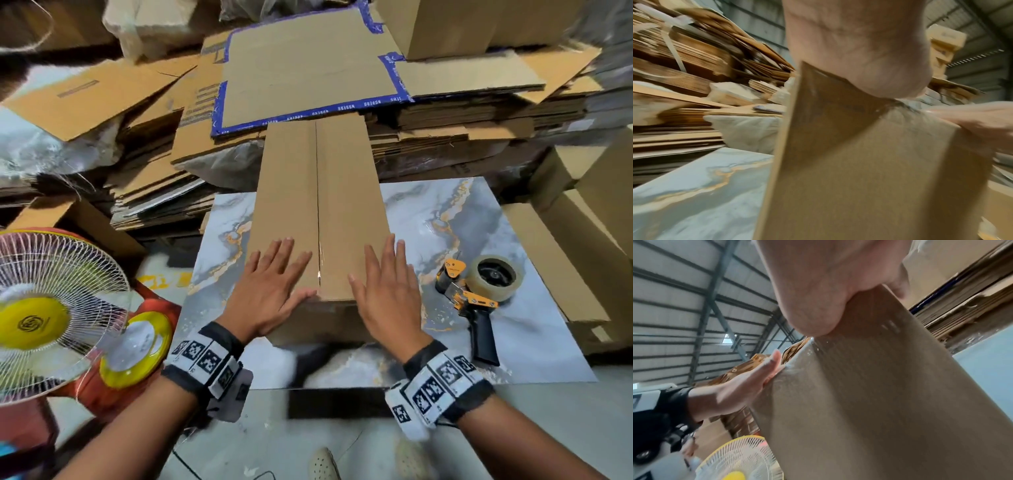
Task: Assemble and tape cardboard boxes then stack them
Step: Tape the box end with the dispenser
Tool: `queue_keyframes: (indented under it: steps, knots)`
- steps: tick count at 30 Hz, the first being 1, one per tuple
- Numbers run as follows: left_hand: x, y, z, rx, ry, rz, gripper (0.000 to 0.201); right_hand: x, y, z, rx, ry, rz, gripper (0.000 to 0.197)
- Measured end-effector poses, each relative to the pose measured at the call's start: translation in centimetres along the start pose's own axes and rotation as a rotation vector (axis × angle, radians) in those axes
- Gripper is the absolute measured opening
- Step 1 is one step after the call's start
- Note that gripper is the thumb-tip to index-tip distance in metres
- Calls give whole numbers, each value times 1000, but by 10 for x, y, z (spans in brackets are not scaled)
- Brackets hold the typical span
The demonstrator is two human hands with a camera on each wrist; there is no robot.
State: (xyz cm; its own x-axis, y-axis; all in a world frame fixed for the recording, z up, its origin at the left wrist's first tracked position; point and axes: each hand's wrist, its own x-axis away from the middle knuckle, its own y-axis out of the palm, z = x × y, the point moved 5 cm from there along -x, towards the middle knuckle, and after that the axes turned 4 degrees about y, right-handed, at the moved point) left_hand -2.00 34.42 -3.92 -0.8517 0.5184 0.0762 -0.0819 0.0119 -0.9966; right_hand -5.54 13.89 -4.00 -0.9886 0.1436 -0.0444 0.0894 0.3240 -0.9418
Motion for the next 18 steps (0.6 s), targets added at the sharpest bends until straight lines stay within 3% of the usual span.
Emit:
queue_keyframes:
  steps: [2,3,7,9,11,14,18]
  knots:
    - [13,1,-16,84,-149,111,94,0,0,1,41,-53,-78,79]
    - [21,3,-22,149,-227,230,88,-1,-1,1,50,-74,-95,82]
    - [50,35,-18,666,-565,908,52,1,-2,2,90,-145,-140,84]
    - [50,47,-1,906,-809,1217,45,1,0,1,102,-195,-156,83]
    - [41,50,13,1072,-1001,1406,42,-1,0,1,137,-257,-155,82]
    - [27,52,29,1137,-1111,1395,53,-3,1,3,219,-384,-148,82]
    - [22,57,39,1049,-1101,1171,83,-7,4,5,269,-485,-168,81]
